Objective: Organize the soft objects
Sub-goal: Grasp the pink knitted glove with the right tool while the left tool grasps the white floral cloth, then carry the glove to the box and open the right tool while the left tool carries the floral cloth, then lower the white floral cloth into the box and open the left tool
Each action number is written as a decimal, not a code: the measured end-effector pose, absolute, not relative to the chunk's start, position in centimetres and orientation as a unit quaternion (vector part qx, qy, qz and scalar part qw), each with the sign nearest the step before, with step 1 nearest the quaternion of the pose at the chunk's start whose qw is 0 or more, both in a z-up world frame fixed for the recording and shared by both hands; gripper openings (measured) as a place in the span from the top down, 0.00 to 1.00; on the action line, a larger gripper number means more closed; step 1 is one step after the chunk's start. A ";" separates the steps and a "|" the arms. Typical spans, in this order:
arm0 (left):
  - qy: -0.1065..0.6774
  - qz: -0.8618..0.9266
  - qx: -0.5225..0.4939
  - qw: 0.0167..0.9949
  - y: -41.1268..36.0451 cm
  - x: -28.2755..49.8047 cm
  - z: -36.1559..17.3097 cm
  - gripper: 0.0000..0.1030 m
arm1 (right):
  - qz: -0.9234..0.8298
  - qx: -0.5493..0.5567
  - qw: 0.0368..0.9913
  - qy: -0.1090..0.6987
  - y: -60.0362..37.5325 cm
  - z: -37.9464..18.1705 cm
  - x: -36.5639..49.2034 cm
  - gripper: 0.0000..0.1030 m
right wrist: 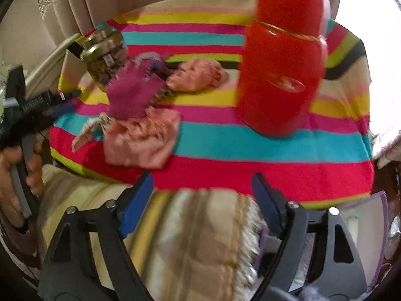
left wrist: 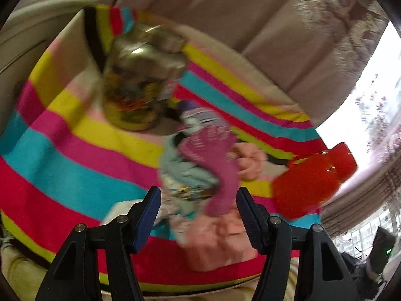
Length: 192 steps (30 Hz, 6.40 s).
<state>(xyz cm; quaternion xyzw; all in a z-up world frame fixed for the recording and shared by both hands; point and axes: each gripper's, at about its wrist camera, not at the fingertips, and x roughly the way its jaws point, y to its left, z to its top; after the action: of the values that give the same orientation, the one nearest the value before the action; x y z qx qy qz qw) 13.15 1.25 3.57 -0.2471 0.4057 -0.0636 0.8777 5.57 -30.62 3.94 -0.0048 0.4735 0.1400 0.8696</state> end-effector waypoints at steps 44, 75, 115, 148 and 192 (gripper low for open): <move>0.482 -0.079 -0.237 0.840 1.5 16.5 -3.1 0.77 | 0.221 -0.018 0.840 0.496 -14.8 -1.8 18.1 0.34; 0.429 -0.071 -0.324 0.840 4.9 15.2 -2.1 0.57 | 0.179 0.008 0.895 0.408 -21.0 5.1 14.1 0.70; 0.322 -0.144 -0.212 0.911 -6.7 10.2 9.6 0.84 | -0.014 0.050 0.885 0.463 -46.1 6.2 -5.4 0.70; 0.436 -0.425 -0.107 0.786 -29.8 2.0 9.7 0.83 | -0.043 0.069 0.847 0.526 -52.3 2.1 -13.7 0.29; 0.450 -0.285 -0.185 0.826 -16.9 8.5 7.6 0.32 | 0.070 0.027 0.859 0.507 -41.6 3.4 -3.9 0.28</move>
<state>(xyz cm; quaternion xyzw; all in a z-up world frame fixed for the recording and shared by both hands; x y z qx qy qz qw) 8.54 -16.86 7.62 -0.1849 0.4499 -0.2851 0.8259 -3.95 -41.59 3.39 0.0274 0.5066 0.0700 0.8589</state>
